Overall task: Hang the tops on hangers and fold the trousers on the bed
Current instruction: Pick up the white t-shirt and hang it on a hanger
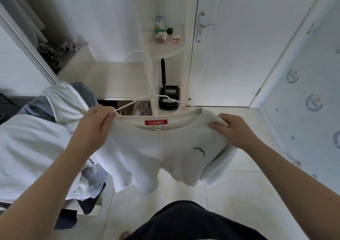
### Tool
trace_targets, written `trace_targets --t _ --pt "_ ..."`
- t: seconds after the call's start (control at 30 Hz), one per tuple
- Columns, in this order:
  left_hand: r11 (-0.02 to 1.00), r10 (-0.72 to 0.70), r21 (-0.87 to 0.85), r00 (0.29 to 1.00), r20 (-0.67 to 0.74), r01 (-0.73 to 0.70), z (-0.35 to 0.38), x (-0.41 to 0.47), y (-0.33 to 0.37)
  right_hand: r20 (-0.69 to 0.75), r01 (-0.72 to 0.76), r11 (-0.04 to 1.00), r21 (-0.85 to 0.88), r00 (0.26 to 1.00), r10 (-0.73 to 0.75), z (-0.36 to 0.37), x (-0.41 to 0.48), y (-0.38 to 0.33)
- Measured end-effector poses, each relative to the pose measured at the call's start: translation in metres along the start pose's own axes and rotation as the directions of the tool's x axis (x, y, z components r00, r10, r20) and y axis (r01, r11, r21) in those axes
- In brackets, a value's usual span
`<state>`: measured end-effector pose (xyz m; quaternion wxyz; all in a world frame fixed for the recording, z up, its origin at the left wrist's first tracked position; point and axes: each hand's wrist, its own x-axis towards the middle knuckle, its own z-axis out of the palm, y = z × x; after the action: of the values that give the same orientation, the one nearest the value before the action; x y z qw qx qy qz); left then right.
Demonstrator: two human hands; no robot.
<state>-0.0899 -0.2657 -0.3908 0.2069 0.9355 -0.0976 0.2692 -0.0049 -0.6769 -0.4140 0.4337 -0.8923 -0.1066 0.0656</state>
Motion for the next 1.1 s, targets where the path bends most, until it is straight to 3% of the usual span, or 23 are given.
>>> trace_targets --t 0.1,0.23,0.4,0.5,0.6,0.7,0.8,0.97,1.1 --pt "1.0 -0.02 0.001 1.0 0.011 0.02 -0.003 -0.001 -0.005 -0.111 0.044 0.998 0.038 0.993 -0.04 -0.006 0.003 -0.01" --pt "1.0 0.011 -0.004 1.0 -0.015 -0.011 -0.01 -0.001 -0.006 -0.145 0.137 0.987 0.088 0.982 -0.124 -0.013 0.001 -0.025" --pt "0.999 0.027 0.028 0.999 0.025 -0.028 -0.017 -0.002 -0.007 -0.211 0.425 0.896 -0.131 0.871 -0.444 -0.024 -0.004 -0.044" --pt "1.0 -0.027 0.004 1.0 -0.002 0.027 -0.017 -0.001 0.001 -0.175 0.51 0.844 -0.167 0.827 -0.534 -0.027 -0.006 -0.049" --pt "0.989 -0.128 -0.084 0.99 -0.064 0.122 -0.018 0.001 0.013 -0.107 0.48 0.876 -0.057 0.869 -0.483 -0.03 -0.01 -0.053" --pt "0.99 -0.08 -0.119 0.994 -0.081 0.07 -0.015 0.006 0.029 0.026 0.321 0.947 0.009 0.947 -0.321 -0.033 -0.014 -0.061" --pt "0.993 0.023 -0.114 0.999 -0.047 -0.028 -0.009 0.017 0.046 0.15 0.39 0.917 -0.081 0.915 -0.375 -0.022 -0.015 -0.077" --pt "0.976 0.156 -0.152 0.988 -0.019 -0.157 0.001 0.028 0.059 0.185 0.387 0.915 0.11 0.897 -0.402 -0.007 -0.016 -0.105" --pt "0.951 -0.126 -0.279 0.991 0.051 0.135 -0.005 0.019 0.038 0.083 0.394 0.892 0.223 0.904 -0.42 -0.016 -0.016 -0.112"
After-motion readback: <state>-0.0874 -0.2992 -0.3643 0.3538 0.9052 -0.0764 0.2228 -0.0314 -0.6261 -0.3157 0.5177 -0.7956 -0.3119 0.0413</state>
